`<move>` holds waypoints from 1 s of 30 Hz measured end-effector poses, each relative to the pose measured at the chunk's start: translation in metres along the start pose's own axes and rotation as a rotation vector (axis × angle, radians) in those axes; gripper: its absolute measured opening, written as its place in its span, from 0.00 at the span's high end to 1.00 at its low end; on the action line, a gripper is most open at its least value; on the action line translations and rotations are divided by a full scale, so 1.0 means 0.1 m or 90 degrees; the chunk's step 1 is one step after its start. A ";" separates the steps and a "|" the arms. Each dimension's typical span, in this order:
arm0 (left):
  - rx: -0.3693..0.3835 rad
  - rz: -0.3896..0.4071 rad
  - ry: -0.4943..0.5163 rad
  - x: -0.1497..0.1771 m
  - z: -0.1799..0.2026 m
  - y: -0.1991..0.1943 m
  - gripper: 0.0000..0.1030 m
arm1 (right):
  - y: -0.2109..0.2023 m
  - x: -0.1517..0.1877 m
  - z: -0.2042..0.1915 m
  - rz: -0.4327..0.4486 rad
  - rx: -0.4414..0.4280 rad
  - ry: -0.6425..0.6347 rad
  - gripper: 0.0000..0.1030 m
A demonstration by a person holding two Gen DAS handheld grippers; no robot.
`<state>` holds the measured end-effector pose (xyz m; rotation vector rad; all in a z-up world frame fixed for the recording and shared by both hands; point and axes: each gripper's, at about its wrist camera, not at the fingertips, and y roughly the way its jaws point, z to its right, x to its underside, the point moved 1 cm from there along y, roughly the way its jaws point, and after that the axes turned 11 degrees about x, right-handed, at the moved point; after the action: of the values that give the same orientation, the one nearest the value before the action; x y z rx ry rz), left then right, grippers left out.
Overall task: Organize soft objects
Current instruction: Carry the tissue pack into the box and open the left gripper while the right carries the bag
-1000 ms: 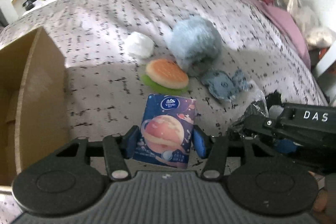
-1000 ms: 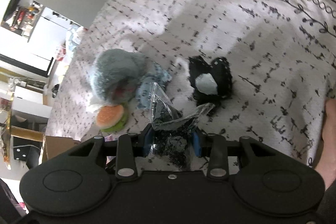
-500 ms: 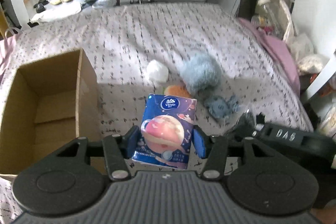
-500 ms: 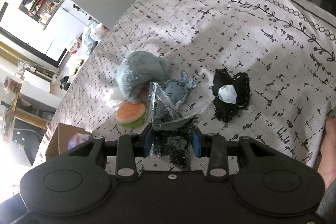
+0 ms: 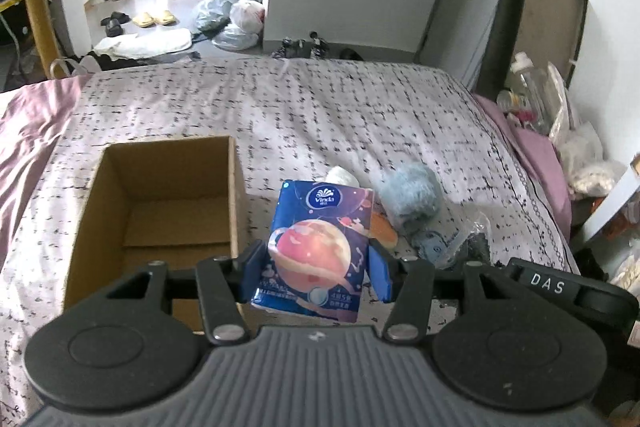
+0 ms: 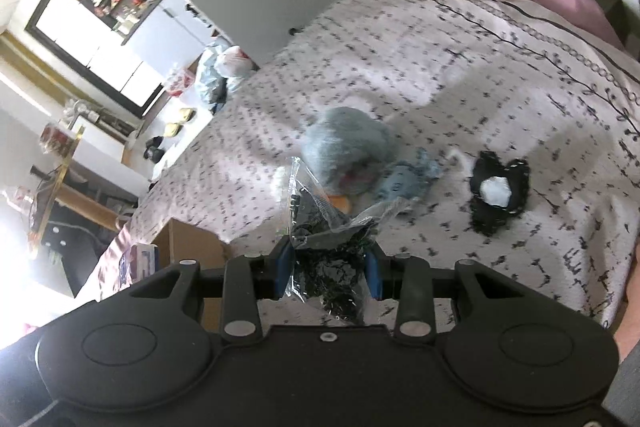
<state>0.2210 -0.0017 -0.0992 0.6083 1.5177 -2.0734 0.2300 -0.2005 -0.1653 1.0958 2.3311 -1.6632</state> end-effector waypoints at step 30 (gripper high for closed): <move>-0.051 0.016 -0.109 0.11 -1.22 -0.33 0.48 | -0.12 0.38 -1.15 0.015 -0.069 -0.156 0.65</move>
<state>0.1998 0.1227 -0.1158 0.4059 1.4791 -1.9803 0.2327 -0.0854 -0.1250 0.8446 2.2141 -1.5447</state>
